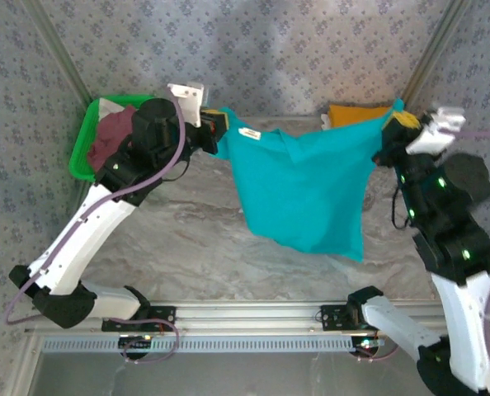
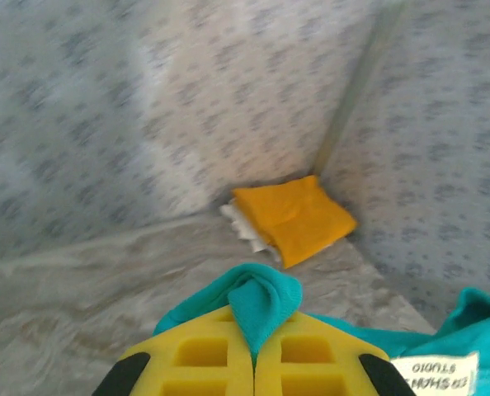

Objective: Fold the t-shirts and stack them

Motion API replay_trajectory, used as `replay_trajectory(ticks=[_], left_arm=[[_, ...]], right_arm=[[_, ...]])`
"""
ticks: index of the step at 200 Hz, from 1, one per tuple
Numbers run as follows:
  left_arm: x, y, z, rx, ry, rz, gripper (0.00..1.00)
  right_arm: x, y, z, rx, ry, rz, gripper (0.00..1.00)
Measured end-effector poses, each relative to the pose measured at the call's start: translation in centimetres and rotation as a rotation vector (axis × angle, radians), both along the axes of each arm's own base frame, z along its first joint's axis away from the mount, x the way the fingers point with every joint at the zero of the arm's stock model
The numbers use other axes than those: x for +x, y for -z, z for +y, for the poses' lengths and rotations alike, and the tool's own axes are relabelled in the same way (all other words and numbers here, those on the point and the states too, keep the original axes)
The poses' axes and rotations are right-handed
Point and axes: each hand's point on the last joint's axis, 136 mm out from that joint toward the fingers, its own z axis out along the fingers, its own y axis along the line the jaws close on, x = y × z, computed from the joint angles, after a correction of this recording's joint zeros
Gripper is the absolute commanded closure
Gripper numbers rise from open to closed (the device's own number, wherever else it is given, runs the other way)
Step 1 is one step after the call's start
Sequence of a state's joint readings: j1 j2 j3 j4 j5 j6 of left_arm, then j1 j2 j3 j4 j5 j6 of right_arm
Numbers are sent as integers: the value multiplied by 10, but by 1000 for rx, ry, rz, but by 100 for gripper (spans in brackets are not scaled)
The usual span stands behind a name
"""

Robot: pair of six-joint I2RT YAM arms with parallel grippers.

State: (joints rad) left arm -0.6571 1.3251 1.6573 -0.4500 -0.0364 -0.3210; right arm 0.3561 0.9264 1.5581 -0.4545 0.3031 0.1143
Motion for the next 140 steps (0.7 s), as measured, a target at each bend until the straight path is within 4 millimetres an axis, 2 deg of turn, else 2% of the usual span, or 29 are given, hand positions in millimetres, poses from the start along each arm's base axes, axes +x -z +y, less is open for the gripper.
replay_trajectory(ticks=[17, 34, 36, 39, 45, 50, 52, 53, 55, 58, 62, 65, 68, 79, 89, 101, 115, 128, 133, 140], left_arm=[[31, 28, 43, -17, -147, 87, 100], [61, 56, 95, -50, -307, 175, 100], [64, 60, 101, -55, -322, 185, 97], [68, 65, 108, -58, -343, 198, 91], [78, 76, 124, -64, -388, 229, 78], [85, 85, 133, -65, -416, 249, 67], [88, 89, 138, -65, -430, 259, 63], [89, 91, 139, -63, -434, 263, 62], [93, 96, 143, -57, -445, 273, 58], [96, 101, 148, -59, -461, 287, 54], [103, 113, 154, -49, -479, 310, 50], [107, 120, 158, -46, -492, 325, 47], [111, 128, 162, -37, -502, 341, 44], [124, 157, 172, -10, -532, 402, 38], [133, 187, 179, 17, -552, 465, 37], [137, 220, 185, 48, -567, 534, 37], [128, 251, 189, 80, -579, 601, 37], [116, 269, 190, 97, -580, 639, 38], [111, 274, 190, 102, -578, 648, 38], [104, 279, 189, 108, -574, 657, 39]], right_arm=[[51, 3, 20, -17, -4, 36, 100], [125, 16, 52, -36, -32, 87, 100], [135, 19, 56, -39, -37, 96, 100], [149, 19, 63, -37, -48, 94, 90], [176, 28, 76, -41, -65, 110, 61], [204, 41, 89, -40, -81, 136, 42], [215, 46, 93, -39, -83, 141, 40], [219, 48, 95, -38, -85, 147, 33], [231, 56, 101, -38, -91, 162, 28], [244, 62, 105, -38, -92, 169, 22], [268, 79, 116, -38, -103, 199, 16], [282, 87, 120, -38, -102, 209, 3], [298, 101, 127, -39, -109, 230, 0], [345, 139, 144, -37, -119, 277, 0], [374, 177, 156, -41, -133, 325, 0], [388, 227, 165, -58, -149, 419, 0], [383, 278, 171, -82, -171, 563, 0], [366, 309, 173, -98, -193, 670, 0], [354, 319, 173, -103, -205, 711, 0], [331, 332, 171, -105, -218, 763, 5]])
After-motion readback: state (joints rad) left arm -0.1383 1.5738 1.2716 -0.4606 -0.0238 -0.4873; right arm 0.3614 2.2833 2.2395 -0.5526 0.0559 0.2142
